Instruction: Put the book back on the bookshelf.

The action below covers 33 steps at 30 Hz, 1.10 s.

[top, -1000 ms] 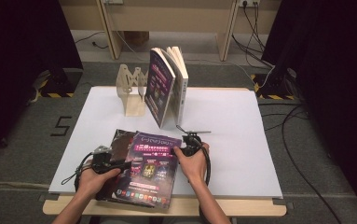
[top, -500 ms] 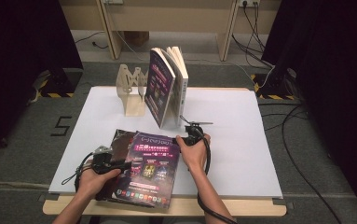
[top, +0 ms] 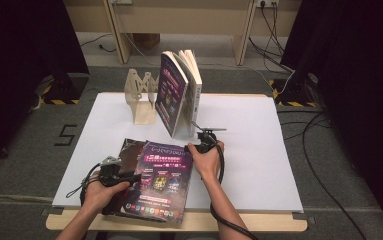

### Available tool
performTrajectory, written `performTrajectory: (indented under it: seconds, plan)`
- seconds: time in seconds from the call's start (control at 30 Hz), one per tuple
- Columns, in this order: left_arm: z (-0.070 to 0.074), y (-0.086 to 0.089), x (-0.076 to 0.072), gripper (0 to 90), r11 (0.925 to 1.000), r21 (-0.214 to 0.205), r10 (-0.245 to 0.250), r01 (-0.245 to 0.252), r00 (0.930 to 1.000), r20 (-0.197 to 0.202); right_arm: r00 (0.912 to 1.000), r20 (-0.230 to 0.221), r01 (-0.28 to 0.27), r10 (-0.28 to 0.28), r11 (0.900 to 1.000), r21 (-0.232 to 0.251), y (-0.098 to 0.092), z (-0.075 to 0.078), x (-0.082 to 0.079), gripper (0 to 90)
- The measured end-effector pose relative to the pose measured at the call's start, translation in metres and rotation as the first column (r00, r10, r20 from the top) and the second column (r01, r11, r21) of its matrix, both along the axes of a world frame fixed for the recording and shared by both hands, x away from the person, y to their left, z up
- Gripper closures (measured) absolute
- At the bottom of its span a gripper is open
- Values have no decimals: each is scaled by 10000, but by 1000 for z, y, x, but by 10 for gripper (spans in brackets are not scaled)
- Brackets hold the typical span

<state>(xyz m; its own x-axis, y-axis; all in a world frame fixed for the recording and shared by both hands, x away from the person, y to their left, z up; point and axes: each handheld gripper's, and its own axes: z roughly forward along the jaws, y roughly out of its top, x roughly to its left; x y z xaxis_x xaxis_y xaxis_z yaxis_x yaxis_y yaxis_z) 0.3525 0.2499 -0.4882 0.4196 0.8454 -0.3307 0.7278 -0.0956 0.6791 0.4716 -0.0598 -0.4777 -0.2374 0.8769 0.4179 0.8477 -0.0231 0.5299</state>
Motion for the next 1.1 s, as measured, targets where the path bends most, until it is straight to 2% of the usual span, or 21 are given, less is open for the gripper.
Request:
performTrajectory:
  seconds: [0.13,0.2,0.3,0.43,0.6,0.63,0.67,0.7,0.73,0.8,0.87,0.93,1.1]
  plan:
    - [1,-1,-1,593,9998,76,-163,164,9999,-58,9999,128,-53,53,10000,-14,1,-1,0,488]
    - [1,-1,-2,599,9998,146,-149,149,9999,-19,9999,79,128,-130,9997,228,1,-2,0,500]
    - [1,-3,-2,605,9996,247,-114,115,9999,-36,9992,262,304,-311,9992,270,1,-4,-3,511]
    - [2,-6,-5,609,9990,429,-84,83,10000,13,9990,-75,436,-431,9960,783,-2,-5,-6,553]
    - [1,-5,-5,624,9994,337,-32,32,10000,-6,9988,-249,431,-410,9948,923,1,-5,-11,553]
    - [1,-5,-5,629,9997,243,20,-19,10000,-12,9996,-109,262,-254,9962,836,1,-5,-10,557]
    - [1,-4,-5,630,9998,215,36,-36,10000,6,9999,-123,47,-39,9977,679,0,-4,-9,558]
    - [0,-4,-6,630,9999,160,51,-51,10000,-6,9998,-214,-45,61,9971,754,0,-4,-6,551]
    - [0,-4,-6,628,9999,127,70,-70,10000,-12,9998,-190,-62,78,9967,813,-1,-3,-4,536]
    - [0,-5,-6,621,9999,108,106,-106,9999,-1,9998,177,-32,22,9984,572,0,-2,1,521]
    - [0,-5,-5,614,9997,190,140,-141,9999,94,9998,201,74,-87,9979,642,2,-2,6,516]
    - [0,-6,-3,611,9996,195,179,-182,9997,151,9990,448,-53,38,9994,343,3,-5,12,509]
    - [-1,-8,0,610,9994,284,209,-217,9993,297,9975,659,-282,261,9991,312,6,-7,17,506]
